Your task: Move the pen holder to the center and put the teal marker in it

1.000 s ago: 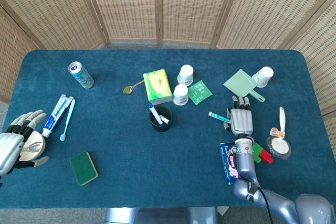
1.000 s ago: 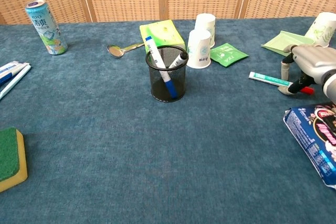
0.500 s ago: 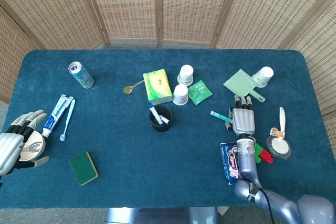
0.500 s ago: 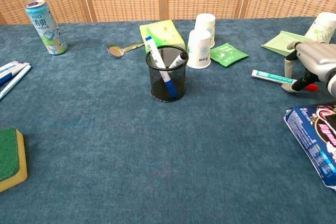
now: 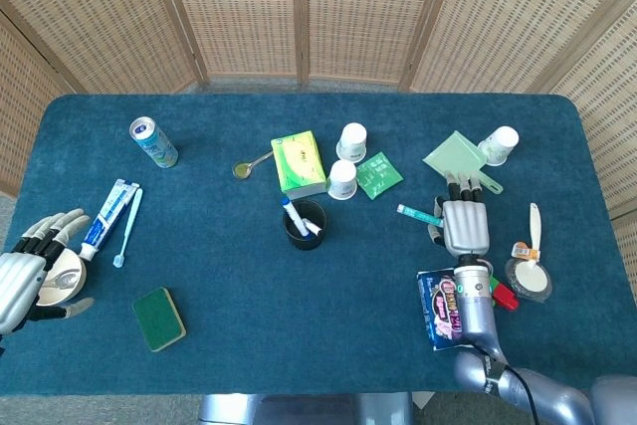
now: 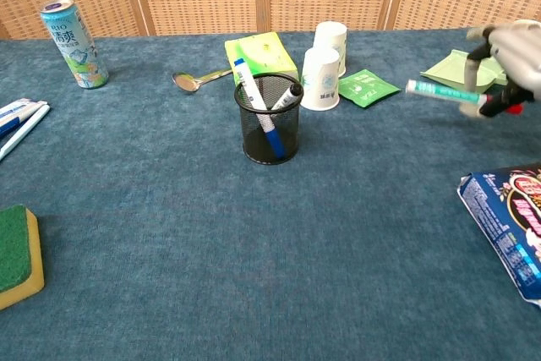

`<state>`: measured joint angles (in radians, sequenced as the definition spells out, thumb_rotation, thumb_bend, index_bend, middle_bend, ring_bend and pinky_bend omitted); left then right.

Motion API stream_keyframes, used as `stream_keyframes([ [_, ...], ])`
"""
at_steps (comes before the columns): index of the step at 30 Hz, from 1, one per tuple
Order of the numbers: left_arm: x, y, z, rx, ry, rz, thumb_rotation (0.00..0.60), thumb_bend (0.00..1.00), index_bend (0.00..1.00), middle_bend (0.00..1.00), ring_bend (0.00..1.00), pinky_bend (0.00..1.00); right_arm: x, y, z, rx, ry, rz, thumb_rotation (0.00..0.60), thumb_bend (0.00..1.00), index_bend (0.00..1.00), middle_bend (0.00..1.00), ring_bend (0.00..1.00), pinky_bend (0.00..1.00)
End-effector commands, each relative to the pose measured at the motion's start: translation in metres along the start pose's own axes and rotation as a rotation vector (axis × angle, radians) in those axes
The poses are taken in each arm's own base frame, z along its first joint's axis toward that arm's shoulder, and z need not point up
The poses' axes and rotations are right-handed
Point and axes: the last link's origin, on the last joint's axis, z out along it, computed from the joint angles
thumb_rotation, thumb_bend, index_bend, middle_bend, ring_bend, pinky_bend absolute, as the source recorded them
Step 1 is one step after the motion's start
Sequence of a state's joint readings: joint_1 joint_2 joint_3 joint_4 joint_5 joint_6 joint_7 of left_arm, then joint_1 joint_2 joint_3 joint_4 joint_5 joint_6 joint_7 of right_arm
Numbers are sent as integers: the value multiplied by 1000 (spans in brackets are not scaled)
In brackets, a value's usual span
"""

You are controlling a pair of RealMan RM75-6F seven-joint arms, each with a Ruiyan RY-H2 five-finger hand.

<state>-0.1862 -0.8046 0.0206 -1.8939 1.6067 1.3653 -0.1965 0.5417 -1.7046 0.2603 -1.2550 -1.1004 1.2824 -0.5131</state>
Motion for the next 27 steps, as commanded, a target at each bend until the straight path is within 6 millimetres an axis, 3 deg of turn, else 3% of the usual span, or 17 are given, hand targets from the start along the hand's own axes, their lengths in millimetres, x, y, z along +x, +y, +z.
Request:
stream_keyframes([
  [1, 1, 0, -1, -5, 3, -4, 600, 96, 0, 0, 0, 56, 33, -4, -9, 58, 92, -23, 600, 422, 712, 105, 0, 74],
  [6, 1, 0, -2, -13, 2, -10, 600, 96, 0, 0, 0, 57, 67, -22, -21, 123, 163, -37, 600, 420, 711, 112, 0, 91],
  [13, 5, -1, -5, -22, 14, -29, 600, 96, 0, 0, 0, 56, 97, -57, -32, 206, 216, -102, 600, 424, 706, 115, 0, 96],
  [20, 9, -5, -8, -30, 25, -47, 600, 95, 0, 0, 0, 57, 103, -94, -36, 247, 236, -217, 600, 423, 708, 124, 0, 121],
  [27, 14, -9, -10, -39, 35, -68, 600, 96, 0, 0, 0, 57, 93, -128, -35, 235, 243, -384, 600, 421, 710, 141, 0, 145],
])
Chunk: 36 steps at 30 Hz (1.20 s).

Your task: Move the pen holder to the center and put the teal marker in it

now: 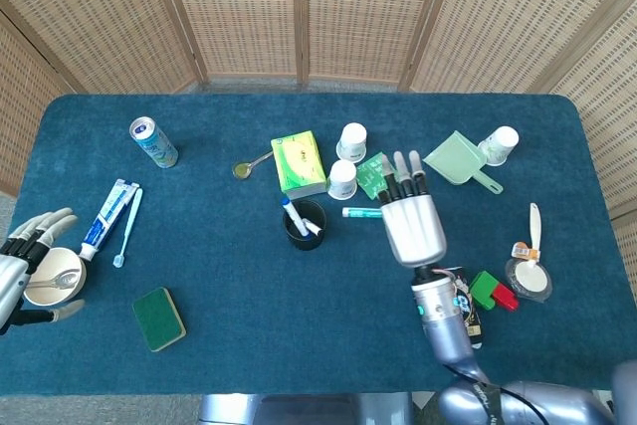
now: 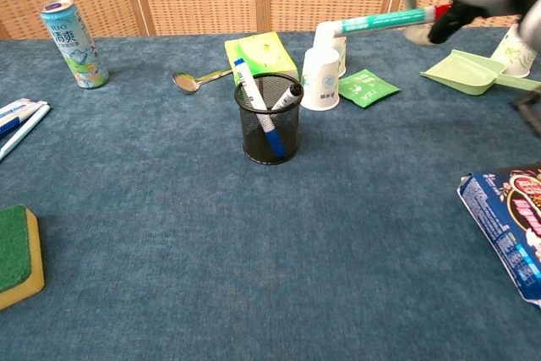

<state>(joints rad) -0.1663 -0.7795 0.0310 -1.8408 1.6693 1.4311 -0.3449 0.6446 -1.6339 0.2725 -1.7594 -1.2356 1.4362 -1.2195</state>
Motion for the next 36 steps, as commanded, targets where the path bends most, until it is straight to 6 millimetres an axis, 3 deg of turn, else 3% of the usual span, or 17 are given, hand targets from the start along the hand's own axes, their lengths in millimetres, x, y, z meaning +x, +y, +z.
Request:
stream_keyframes([
  [1, 2, -2, 0, 0, 4, -4, 600, 96, 0, 0, 0, 56, 2, -26, 5, 21, 5, -87, 600, 420, 711, 144, 0, 153],
  [9, 1, -2, 1, -5, -3, -8, 600, 95, 0, 0, 0, 57, 8, -65, 6, 97, 48, -229, 600, 417, 714, 154, 0, 200],
  [17, 3, -2, -1, -6, 2, -13, 600, 95, 0, 0, 0, 56, 9, -91, 10, 129, 49, -303, 600, 423, 709, 154, 0, 212],
  [28, 4, -4, 1, -6, 3, -16, 600, 95, 0, 0, 0, 56, 2, -99, 24, 112, 56, -527, 600, 425, 708, 147, 0, 220],
  [36, 5, -5, 1, 1, 12, -20, 600, 95, 0, 0, 0, 57, -5, -102, 21, 96, 56, -659, 600, 422, 707, 138, 0, 231],
])
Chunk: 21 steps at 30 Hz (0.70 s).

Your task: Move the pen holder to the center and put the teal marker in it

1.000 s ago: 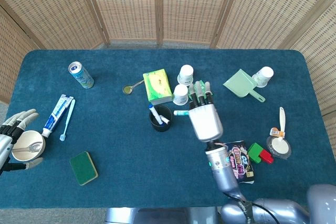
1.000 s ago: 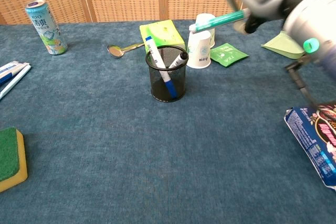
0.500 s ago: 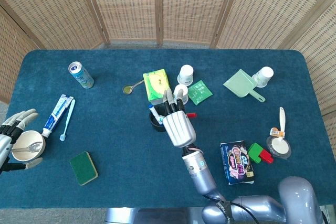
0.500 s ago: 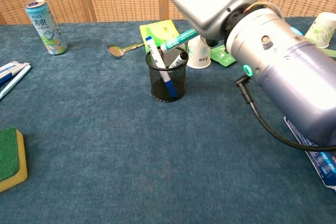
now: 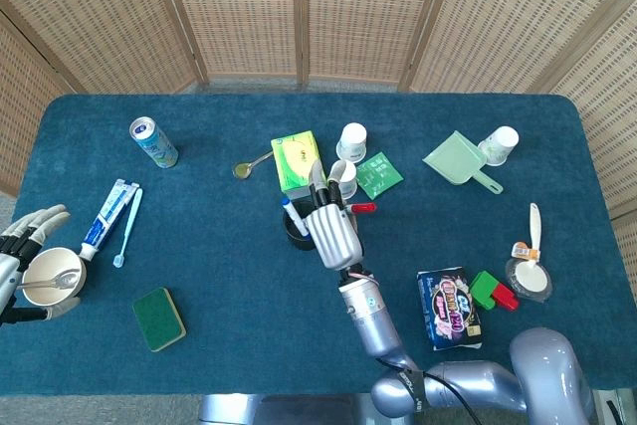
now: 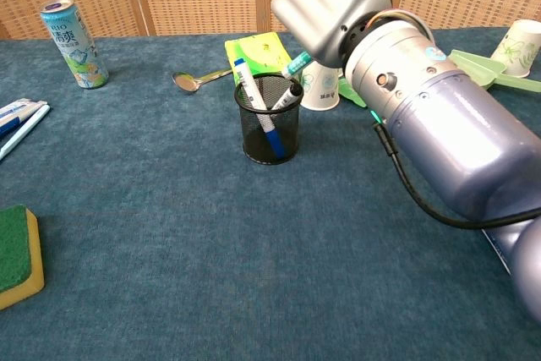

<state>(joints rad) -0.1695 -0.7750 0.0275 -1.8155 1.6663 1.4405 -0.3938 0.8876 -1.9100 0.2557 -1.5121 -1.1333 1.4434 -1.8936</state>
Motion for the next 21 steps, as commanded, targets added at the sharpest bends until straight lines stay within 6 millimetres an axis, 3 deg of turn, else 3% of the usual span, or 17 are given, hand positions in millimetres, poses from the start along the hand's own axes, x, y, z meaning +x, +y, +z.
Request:
stream_keyframes([
  [1, 0, -1, 0, 2, 0, -2, 600, 95, 0, 0, 0, 56, 2, -6, -4, 8, -1, -27, 600, 422, 706, 138, 0, 231],
  [14, 1, -1, -1, -3, 0, -8, 600, 94, 0, 0, 0, 56, 12, -33, -12, 65, 46, -96, 600, 421, 682, 135, 0, 253],
  [16, 2, -1, 0, -3, 1, -10, 600, 95, 0, 0, 0, 56, 14, -34, -13, 63, 44, -100, 600, 418, 613, 129, 0, 257],
  [21, 2, -2, 0, -3, 2, -14, 600, 96, 0, 0, 0, 57, 17, -35, -13, 59, 47, -90, 600, 409, 306, 110, 0, 278],
])
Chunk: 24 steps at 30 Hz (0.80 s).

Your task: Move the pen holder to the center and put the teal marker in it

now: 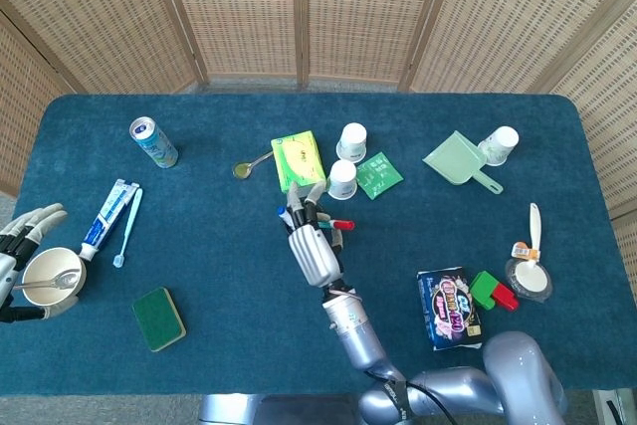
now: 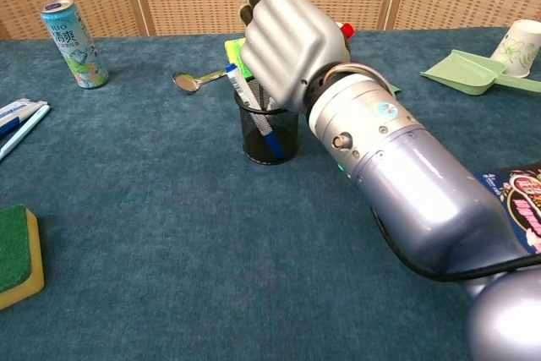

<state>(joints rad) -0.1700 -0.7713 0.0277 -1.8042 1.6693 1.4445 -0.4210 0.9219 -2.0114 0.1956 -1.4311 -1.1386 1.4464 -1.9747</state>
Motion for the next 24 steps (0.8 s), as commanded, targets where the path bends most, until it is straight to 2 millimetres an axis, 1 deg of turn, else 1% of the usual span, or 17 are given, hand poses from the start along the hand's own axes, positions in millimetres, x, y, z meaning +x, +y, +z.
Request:
stream_keyframes([
  [1, 0, 0, 0, -1, 1, -3, 600, 96, 0, 0, 0, 57, 2, 1, 0, -8, 7, 2, 600, 407, 258, 106, 0, 283],
  [3, 1, 0, 0, -1, 2, -3, 600, 95, 0, 0, 0, 57, 4, 3, 0, -15, 9, 11, 600, 408, 115, 94, 0, 292],
  [5, 0, 0, 0, -2, 1, -5, 600, 96, 0, 0, 0, 57, 6, 5, 0, -25, 14, 20, 600, 410, 29, 82, 0, 293],
  [6, 0, 0, 0, -2, 0, -4, 600, 95, 0, 0, 0, 57, 6, 6, 0, -28, 16, 22, 600, 411, 5, 77, 0, 295],
  [9, 0, 0, 0, -2, -2, -3, 600, 95, 0, 0, 0, 57, 7, 11, 1, -38, 19, 29, 600, 411, 0, 73, 0, 298],
  [11, 0, -1, 1, 0, -3, -2, 600, 95, 0, 0, 0, 57, 6, 19, 2, -54, 25, 41, 600, 411, 0, 73, 0, 298],
  [16, 0, -1, 0, 2, -2, 0, 600, 95, 0, 0, 0, 57, -4, 46, 1, -98, 51, 114, 600, 410, 0, 73, 0, 297],
  [18, 0, -1, 0, 3, 0, 0, 600, 96, 0, 0, 0, 57, -13, 68, -2, -134, 75, 206, 600, 408, 3, 75, 0, 297],
  [19, 0, -1, 0, 3, 1, 0, 600, 96, 0, 0, 0, 57, -21, 83, -6, -144, 108, 274, 600, 403, 11, 76, 0, 297],
  [21, 0, 0, -1, 5, 3, 3, 600, 95, 0, 0, 0, 57, -37, 106, -13, -142, 155, 385, 600, 382, 48, 83, 0, 297],
  [22, 0, 0, -1, 6, 3, 4, 600, 95, 0, 0, 0, 56, -42, 112, -16, -137, 168, 412, 600, 366, 70, 89, 0, 297],
  [23, -1, 1, -2, 7, 4, 6, 600, 95, 0, 0, 0, 56, -53, 126, -21, -133, 183, 491, 600, 355, 82, 95, 0, 297],
  [24, -1, 1, -2, 8, 5, 7, 600, 95, 0, 0, 0, 57, -62, 136, -26, -122, 190, 549, 600, 342, 99, 105, 0, 297],
])
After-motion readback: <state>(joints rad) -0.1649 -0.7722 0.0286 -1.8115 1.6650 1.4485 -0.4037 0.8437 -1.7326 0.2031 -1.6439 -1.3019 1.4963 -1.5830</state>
